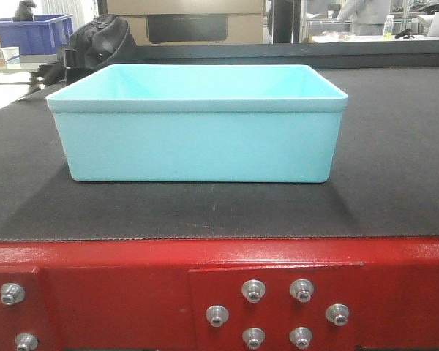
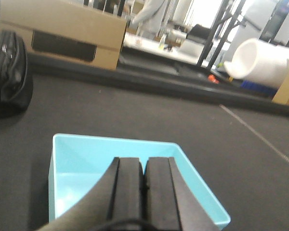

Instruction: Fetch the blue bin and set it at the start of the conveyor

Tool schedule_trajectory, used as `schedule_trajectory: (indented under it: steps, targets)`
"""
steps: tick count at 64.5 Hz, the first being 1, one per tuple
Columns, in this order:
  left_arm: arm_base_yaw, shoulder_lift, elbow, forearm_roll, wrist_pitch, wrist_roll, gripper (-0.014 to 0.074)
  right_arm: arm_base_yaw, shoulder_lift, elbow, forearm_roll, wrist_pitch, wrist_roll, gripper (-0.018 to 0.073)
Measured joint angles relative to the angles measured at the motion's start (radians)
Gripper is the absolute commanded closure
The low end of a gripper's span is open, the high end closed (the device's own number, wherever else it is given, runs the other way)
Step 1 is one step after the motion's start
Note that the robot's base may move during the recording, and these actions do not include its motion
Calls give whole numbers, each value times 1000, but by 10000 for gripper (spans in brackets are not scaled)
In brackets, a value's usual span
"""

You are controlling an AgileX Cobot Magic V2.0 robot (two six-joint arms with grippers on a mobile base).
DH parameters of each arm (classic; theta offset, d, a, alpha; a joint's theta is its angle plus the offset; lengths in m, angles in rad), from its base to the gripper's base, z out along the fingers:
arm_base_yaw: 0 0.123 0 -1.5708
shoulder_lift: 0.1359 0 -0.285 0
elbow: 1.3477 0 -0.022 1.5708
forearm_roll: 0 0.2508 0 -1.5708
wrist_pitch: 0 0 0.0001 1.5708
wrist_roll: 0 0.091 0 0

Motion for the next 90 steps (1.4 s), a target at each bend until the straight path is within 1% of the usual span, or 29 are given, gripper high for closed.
schedule_trajectory:
  steps: [15,55,59,64,68,71,74,78,83,90]
  targets:
    - [0,-64,0,0,-4,1,707,0,-45,0,0,0,0,724]
    - [0,-66,2,0,-22,1,707,-2,-50,0,0,-9,0,724]
    - [0,-66,2,0,-22,1,707,-9,-64,7,-2,-17,-40,724]
    - [0,-66,2,0,-22,1,707,-43,-97,45,48,-68,-173,724]
    - [0,-66,2,0,-22,1,707,-94,-133,103,122,-142,-311,724]
    - [0,-66,2,0,-22,1,707,-135,-162,153,161,-181,-367,724]
    - [0,-66,2,0,-22,1,707,-172,-187,204,187,-201,-396,724]
    - [0,-66,2,0,-22,1,707,-235,-230,279,198,-214,-412,724]
    - [0,-66,2,0,-22,1,707,-313,-300,369,204,-216,-406,724]
    - [0,-66,2,0,-22,1,707,-400,-415,489,209,-216,-390,724]
